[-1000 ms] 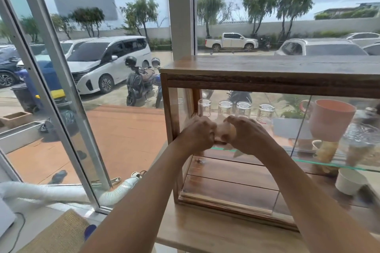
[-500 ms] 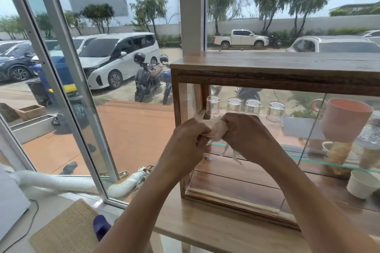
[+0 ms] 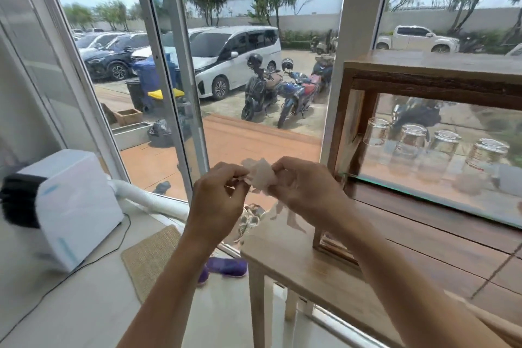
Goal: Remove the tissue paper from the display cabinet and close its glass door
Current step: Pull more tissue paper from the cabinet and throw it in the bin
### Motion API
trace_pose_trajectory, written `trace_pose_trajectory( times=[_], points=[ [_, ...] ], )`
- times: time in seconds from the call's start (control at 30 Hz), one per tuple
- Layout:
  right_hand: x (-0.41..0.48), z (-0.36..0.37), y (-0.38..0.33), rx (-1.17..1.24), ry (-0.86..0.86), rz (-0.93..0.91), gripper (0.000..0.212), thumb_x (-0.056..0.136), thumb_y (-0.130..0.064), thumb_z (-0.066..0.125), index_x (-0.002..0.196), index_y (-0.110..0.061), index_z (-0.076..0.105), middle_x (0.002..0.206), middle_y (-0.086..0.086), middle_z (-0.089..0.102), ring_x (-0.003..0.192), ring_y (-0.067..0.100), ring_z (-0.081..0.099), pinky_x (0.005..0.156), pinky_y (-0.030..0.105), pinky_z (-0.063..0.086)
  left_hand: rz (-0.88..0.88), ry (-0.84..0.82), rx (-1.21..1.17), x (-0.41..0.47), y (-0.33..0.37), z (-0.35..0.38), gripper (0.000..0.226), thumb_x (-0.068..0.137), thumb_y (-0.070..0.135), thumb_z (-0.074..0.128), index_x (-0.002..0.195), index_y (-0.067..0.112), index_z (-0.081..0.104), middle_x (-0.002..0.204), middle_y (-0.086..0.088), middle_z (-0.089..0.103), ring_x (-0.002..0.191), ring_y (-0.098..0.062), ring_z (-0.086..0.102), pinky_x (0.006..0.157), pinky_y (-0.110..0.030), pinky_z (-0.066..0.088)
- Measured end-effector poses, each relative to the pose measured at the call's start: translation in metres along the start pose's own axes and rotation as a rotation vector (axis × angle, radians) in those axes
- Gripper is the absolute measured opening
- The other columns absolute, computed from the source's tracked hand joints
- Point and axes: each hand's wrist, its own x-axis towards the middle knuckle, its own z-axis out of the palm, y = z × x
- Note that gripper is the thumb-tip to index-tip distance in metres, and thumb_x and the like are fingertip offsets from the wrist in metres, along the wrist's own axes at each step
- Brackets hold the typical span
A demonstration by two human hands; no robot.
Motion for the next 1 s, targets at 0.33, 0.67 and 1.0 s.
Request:
trace_pose_trajectory(
  times=[0.33, 0.67, 1.0],
  points=[
    [0.025, 0.136, -0.012, 0.232, -0.225, 0.108, 0.011, 0.075, -0.028, 0.077, 0.081, -0.022, 0.069, 0.080, -0.001, 0.075, 0.067, 0.011, 0.062, 0.061, 0.027, 0.048, -0.460, 0.132, 0.027, -0.053, -0.098, -0.056, 0.013, 0.084, 0.011, 0.070, 0.095, 0.016, 0.075, 0.085, 0.000, 0.076, 0.082, -0.011, 0.070, 0.072, -0.020, 0.052],
    [0.022, 0.288, 0.053, 0.343, -0.511, 0.287, 0.011, 0.077, -0.012, 0.073, 0.088, -0.010, 0.071, 0.073, 0.002, 0.065, 0.062, 0.014, 0.058, 0.056, 0.026, 0.044, -0.937, 0.223, 0.078, -0.147, -0.196, -0.033, 0.017, 0.083, 0.012, 0.070, 0.099, 0.013, 0.075, 0.089, 0.001, 0.072, 0.087, -0.016, 0.067, 0.079, -0.027, 0.052],
    [-0.027, 0.429, 0.168, 0.334, -0.710, 0.577, 0.010, 0.073, -0.007, 0.075, 0.083, -0.006, 0.072, 0.074, 0.009, 0.070, 0.065, 0.022, 0.064, 0.065, 0.037, 0.053, -1.279, 0.163, 0.058, -0.256, -0.295, 0.038, 0.014, 0.083, 0.011, 0.068, 0.096, 0.012, 0.074, 0.084, 0.004, 0.070, 0.079, -0.014, 0.064, 0.073, -0.025, 0.047]
  ],
)
